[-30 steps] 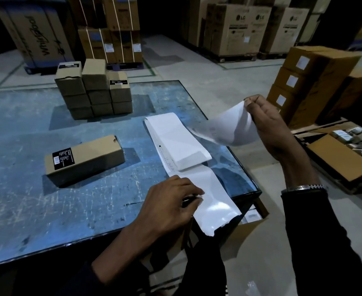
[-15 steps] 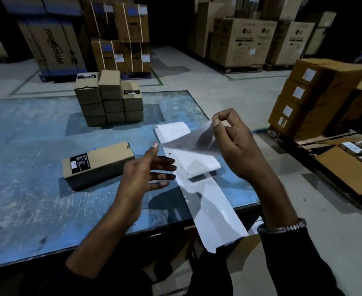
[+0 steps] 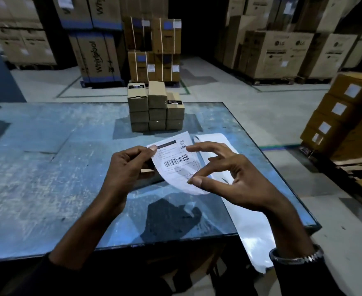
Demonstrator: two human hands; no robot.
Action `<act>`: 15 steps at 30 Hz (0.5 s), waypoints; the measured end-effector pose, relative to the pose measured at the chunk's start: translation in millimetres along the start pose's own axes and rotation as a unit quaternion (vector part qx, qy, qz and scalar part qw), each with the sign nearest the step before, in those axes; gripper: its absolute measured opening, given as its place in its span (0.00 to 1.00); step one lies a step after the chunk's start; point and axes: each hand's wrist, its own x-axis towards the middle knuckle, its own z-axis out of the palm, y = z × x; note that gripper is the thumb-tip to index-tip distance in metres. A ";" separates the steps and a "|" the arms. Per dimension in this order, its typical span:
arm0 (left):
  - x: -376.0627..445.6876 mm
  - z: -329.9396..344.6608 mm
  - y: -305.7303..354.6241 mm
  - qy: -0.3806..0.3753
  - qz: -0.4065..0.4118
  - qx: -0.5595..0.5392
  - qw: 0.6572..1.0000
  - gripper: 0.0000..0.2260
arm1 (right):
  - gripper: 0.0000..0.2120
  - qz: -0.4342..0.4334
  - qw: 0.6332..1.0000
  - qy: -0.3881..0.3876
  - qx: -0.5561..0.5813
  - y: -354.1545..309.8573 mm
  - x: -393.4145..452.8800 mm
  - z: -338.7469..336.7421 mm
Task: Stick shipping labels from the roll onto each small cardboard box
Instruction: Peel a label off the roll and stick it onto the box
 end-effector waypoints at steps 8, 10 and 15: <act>40.6 -58.4 3.0 0.000 0.033 0.038 0.999 0.13 | 0.24 0.216 0.947 0.147 0.188 17.7 41.9 58.1; 51.5 -68.2 0.4 -0.008 0.025 0.043 0.999 0.13 | 0.23 0.255 0.933 0.134 0.214 21.0 41.6 76.0; 78.0 -70.0 -8.8 -0.018 0.000 0.053 0.998 0.10 | 0.19 0.278 0.909 0.172 0.257 24.9 45.7 97.3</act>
